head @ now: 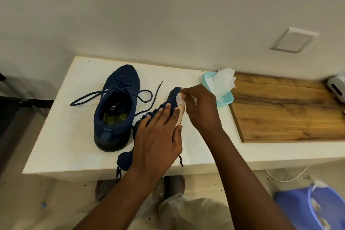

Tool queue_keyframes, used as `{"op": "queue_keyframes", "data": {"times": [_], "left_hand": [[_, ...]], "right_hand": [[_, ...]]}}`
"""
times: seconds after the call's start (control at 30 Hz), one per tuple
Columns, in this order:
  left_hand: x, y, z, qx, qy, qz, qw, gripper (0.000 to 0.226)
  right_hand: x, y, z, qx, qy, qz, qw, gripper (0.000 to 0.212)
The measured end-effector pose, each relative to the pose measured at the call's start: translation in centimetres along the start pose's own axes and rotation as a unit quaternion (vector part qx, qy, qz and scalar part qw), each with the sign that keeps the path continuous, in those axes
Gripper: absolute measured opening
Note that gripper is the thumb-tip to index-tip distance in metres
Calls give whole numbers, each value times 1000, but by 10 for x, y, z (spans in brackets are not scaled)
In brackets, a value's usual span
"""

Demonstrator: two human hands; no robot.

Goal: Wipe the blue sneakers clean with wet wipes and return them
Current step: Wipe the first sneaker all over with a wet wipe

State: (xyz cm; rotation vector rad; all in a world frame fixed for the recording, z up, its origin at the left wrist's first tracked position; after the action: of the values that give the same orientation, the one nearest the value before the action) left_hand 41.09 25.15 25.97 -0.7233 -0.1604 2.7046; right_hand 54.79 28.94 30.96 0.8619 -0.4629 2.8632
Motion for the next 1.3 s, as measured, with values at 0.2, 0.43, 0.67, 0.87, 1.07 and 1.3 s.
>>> {"op": "queue_keyframes", "data": {"times": [0.2, 0.43, 0.67, 0.87, 1.07, 1.3], "left_hand": [[-3, 2, -3, 8, -10, -12, 1000, 50], [-7, 2, -9, 18, -33, -10, 999, 53], [-14, 4, -9, 32, -34, -17, 999, 53], [-5, 1, -6, 27, -13, -3, 1000, 52], [-18, 3, -6, 29, -29, -21, 999, 53], [-14, 1, -2, 28, -14, -6, 999, 48]], "right_hand": [[-4, 14, 4, 34, 7, -8, 999, 17], [-11, -7, 1, 42, 19, -56, 997, 19], [-13, 5, 9, 38, 77, -46, 995, 19], [3, 15, 3, 66, 78, 51, 993, 15], [-18, -1, 9, 13, 69, -6, 998, 15], [-11, 18, 15, 29, -11, 42, 999, 16]]}}
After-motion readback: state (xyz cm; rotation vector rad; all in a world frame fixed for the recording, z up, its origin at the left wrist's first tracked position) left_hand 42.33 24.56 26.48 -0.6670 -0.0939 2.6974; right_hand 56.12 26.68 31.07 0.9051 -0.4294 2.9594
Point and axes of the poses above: each hand's wrist, its own y-axis away from the middle knuckle, its own z-axis out of the back of the hand, x = y × z, the point moved 5 cm from there along -y, towards the middle knuckle, and after that the axes turned 4 degrees about z, right-handed, at the moved point
